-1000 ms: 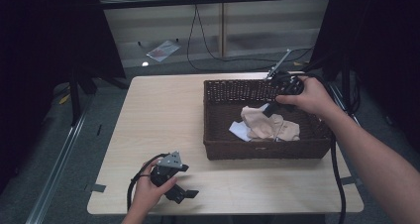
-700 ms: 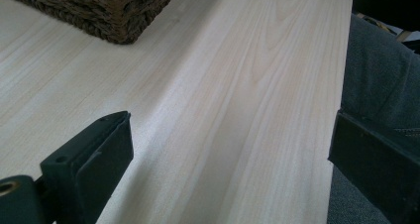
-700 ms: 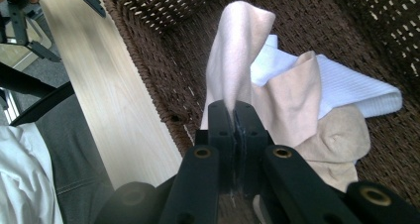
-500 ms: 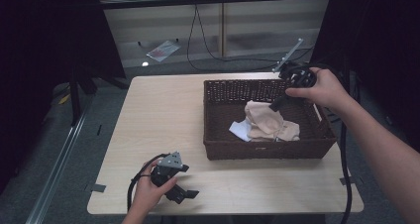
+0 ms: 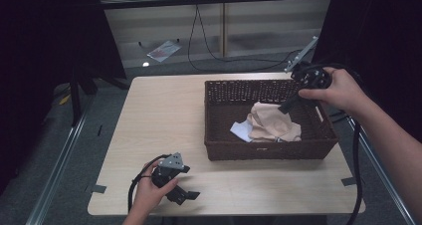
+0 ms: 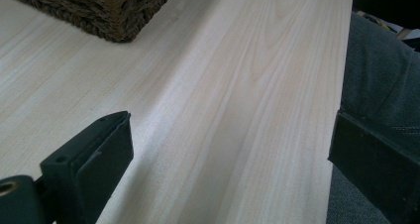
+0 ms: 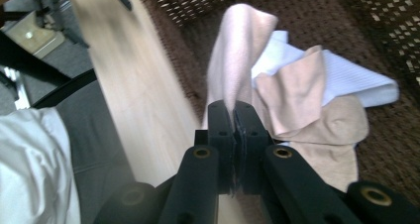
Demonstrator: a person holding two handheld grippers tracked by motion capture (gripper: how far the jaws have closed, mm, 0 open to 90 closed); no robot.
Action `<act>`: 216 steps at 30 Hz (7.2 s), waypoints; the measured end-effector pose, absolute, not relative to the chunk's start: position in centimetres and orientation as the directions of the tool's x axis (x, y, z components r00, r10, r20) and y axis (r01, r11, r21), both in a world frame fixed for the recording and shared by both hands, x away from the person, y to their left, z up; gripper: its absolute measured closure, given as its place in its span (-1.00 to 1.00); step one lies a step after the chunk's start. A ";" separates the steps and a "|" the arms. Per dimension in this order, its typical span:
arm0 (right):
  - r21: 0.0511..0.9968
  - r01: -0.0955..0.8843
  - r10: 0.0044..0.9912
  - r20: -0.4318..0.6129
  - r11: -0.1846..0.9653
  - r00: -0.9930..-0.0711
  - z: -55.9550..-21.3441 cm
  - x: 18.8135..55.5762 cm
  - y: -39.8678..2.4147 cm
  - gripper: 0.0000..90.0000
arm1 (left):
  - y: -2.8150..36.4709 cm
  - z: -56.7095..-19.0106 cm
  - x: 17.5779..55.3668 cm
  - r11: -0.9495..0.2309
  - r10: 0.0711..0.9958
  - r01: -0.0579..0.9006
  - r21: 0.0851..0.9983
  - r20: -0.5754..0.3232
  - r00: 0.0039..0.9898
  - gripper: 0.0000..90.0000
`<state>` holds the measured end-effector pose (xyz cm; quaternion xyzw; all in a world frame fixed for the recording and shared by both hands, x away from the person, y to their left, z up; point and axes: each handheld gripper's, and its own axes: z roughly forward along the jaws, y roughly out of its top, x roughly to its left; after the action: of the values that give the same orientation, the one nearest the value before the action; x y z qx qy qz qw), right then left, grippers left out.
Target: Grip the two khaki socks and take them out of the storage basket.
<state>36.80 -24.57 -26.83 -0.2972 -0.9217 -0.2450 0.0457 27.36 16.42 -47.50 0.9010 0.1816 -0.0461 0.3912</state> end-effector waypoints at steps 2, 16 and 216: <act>0.421 0.564 0.518 0.229 0.711 -0.824 -26.7 36.4 -24.5 0.95 | 16.4 -47.5 27.4 -0.627 0.292 0.364 0.689 -0.225 0.930 -0.93; 0.424 0.490 0.424 0.245 0.762 -0.872 -26.8 33.8 -23.2 0.95 | 16.3 -47.6 27.3 -0.634 0.285 0.361 0.684 -0.228 0.931 -0.93; 0.369 0.671 0.656 0.185 0.644 -0.731 -36.8 40.4 -23.2 0.95 | 16.5 -47.5 27.3 -0.627 0.286 0.361 0.690 -0.228 0.931 -0.93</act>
<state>40.44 -23.21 -36.79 -0.3661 -0.9064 -0.2102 0.0171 27.33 16.48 -47.51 0.9007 0.1796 -0.0483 0.3927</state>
